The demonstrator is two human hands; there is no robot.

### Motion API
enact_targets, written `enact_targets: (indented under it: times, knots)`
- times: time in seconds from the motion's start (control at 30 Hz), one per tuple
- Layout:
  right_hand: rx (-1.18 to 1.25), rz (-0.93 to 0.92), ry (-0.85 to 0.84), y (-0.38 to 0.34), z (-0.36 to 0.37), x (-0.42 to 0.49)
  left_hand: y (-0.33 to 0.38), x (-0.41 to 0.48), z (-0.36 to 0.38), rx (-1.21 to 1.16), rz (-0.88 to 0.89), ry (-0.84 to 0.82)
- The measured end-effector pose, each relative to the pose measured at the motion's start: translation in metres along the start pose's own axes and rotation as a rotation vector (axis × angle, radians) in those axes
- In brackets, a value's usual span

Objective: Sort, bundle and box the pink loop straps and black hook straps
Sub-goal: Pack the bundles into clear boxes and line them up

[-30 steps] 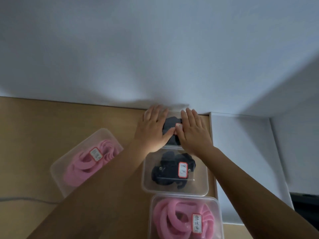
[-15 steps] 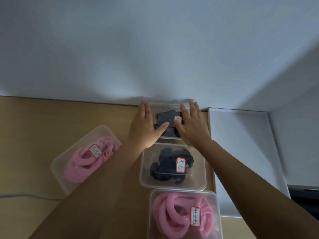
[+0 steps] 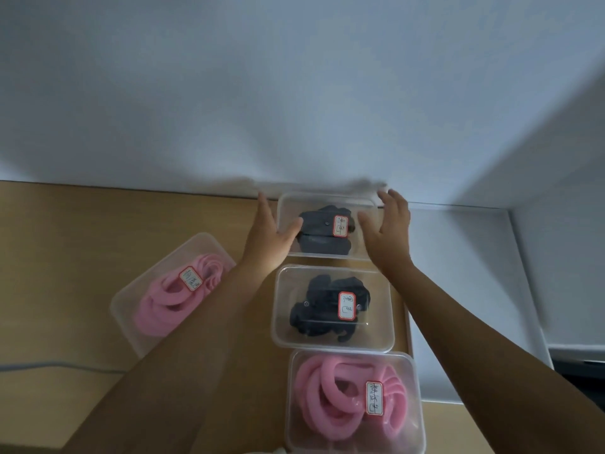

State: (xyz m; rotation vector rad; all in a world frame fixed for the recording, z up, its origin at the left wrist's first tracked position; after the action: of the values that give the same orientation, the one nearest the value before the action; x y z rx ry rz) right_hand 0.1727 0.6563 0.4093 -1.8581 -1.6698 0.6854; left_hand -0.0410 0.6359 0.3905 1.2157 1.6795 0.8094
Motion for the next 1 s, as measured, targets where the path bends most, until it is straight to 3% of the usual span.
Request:
enact_targets:
  times: [0.1, 0.17, 0.43, 0.6, 0.73, 1.0]
  knots:
    - [0.133, 0.079, -0.271, 0.011, 0.024, -0.007, -0.001, -0.008, 0.007, 0.037, 0.016, -0.033]
    - [0.086, 0.046, -0.361, 0.011, 0.034, -0.011, -0.005, -0.011, 0.014, 0.031, -0.001, -0.053]
    - [-0.029, 0.062, -0.399, 0.008, 0.034, -0.007, -0.008, -0.009, 0.013, -0.051, -0.058, -0.074]
    - [0.164, 0.106, -0.385, -0.019, -0.001, -0.013, 0.03, -0.021, -0.005, -0.155, 0.054, -0.002]
    - [0.153, 0.08, -0.302, -0.038, -0.043, -0.044, 0.057, -0.062, -0.021, -0.164, 0.152, 0.046]
    - [0.2, 0.192, -0.322, -0.013, -0.046, -0.132, 0.011, -0.131, -0.004, -0.198, 0.075, -0.024]
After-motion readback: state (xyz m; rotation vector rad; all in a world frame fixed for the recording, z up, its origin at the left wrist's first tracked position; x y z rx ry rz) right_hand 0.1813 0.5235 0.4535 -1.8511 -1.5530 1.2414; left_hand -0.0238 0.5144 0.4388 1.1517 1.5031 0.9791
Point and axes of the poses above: each hand's wrist, its own x-axis towards the middle knuckle, its own z-axis out of the palm, y = z × x, the point moved 9 cm from there along x, towards the middle knuckle, and after that the axes turned 7 degrees about -x, right-handed, at the moved point
